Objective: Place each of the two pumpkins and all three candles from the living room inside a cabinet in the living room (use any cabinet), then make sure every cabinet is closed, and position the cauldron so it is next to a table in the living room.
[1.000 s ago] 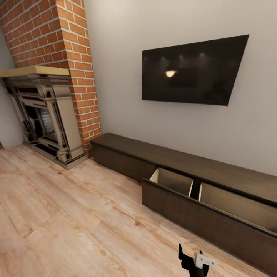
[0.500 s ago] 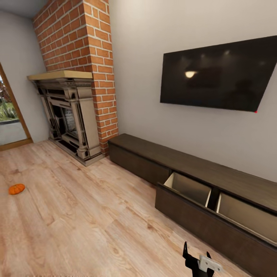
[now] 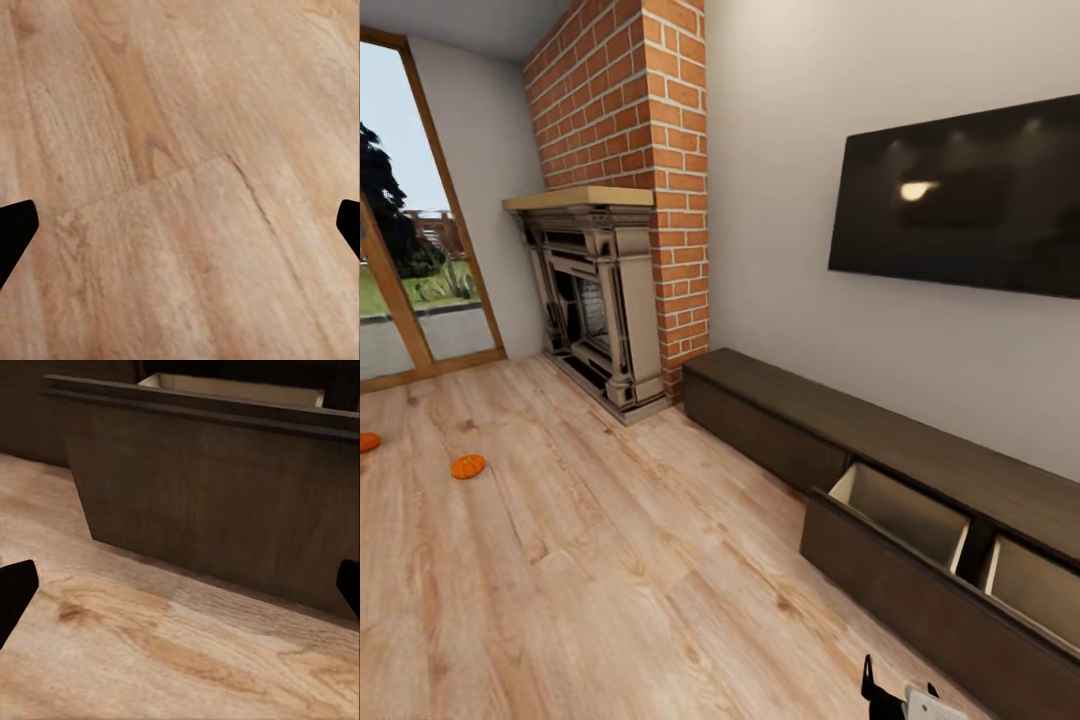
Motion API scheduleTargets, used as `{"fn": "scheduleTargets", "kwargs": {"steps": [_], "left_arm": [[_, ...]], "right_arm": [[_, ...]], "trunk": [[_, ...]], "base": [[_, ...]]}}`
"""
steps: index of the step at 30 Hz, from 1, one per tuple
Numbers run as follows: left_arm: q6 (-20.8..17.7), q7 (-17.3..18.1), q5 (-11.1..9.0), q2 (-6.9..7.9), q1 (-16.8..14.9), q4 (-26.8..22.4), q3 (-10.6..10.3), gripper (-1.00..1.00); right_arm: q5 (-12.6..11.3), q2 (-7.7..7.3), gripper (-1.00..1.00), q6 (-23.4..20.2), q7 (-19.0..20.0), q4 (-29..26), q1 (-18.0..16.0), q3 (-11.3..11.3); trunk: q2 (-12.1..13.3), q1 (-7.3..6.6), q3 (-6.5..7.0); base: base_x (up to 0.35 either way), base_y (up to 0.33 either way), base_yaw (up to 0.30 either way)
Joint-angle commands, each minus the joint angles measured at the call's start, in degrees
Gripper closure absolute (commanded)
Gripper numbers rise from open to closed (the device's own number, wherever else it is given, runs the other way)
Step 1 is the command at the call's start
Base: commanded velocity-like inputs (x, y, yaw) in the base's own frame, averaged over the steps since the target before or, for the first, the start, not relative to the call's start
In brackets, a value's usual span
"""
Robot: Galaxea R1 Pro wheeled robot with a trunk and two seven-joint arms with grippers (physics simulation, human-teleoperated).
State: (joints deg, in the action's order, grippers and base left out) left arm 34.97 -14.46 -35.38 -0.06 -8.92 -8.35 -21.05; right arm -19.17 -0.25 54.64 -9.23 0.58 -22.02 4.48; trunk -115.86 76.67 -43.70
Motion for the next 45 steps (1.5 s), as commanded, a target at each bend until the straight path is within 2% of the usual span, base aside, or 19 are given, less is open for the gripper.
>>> {"fn": "scheduleTargets", "kwargs": {"steps": [1,6,14,22,26,27,32,45], "left_arm": [[0.10,-0.53,-0.08,0.15,-0.05,0.03,-0.47,-1.00],[0.09,-0.50,-1.17,1.05,-0.05,0.08,-0.48,-1.00],[-0.27,-0.43,-1.53,1.10,-0.05,0.04,-0.58,-1.00],[-0.23,-0.48,-1.64,1.14,-0.05,0.05,-0.49,-1.00],[-0.18,-0.51,-1.71,1.96,-0.05,0.05,-0.41,-1.00],[-0.17,-0.49,-2.45,2.29,-0.05,0.08,-0.40,-1.00],[-0.17,-0.48,-3.79,2.34,-0.05,0.05,-0.40,-1.00],[-0.51,-0.48,-4.00,2.26,-0.05,0.08,-0.48,-1.00]], "right_arm": [[-0.08,0.06,-1.00,0.09,-0.44,0.18,-0.04,0.49],[-0.05,0.17,-1.00,-0.04,-0.37,0.47,-0.04,0.52],[0.01,0.79,-1.00,-0.06,-0.32,0.64,-0.04,0.54],[-0.15,0.66,-1.00,0.06,-0.43,0.57,-0.04,0.45],[-0.16,0.56,-1.00,0.05,-0.43,0.57,-0.04,0.44],[-0.16,0.61,-1.00,0.11,-0.44,0.57,-0.04,0.44],[-0.12,0.63,-1.00,0.12,-0.44,0.57,-0.04,0.44],[-0.08,0.83,-1.00,0.04,-0.44,0.57,-0.04,0.51]], "trunk": [[-0.02,0.02,-0.06],[-0.02,0.02,-0.08],[-0.02,0.02,-0.12],[-0.02,0.02,-0.12],[-0.02,0.02,-0.12],[-0.02,0.02,-0.12],[-0.02,0.02,-0.12],[-0.02,0.02,-0.12]], "base": [[0.291,0.000,0.284],[0.317,0.000,0.283],[0.333,0.000,0.103],[0.324,-0.040,0.222],[0.324,-0.034,0.246],[0.334,-0.002,0.249],[0.334,0.027,0.249],[0.334,0.122,0.249]]}}
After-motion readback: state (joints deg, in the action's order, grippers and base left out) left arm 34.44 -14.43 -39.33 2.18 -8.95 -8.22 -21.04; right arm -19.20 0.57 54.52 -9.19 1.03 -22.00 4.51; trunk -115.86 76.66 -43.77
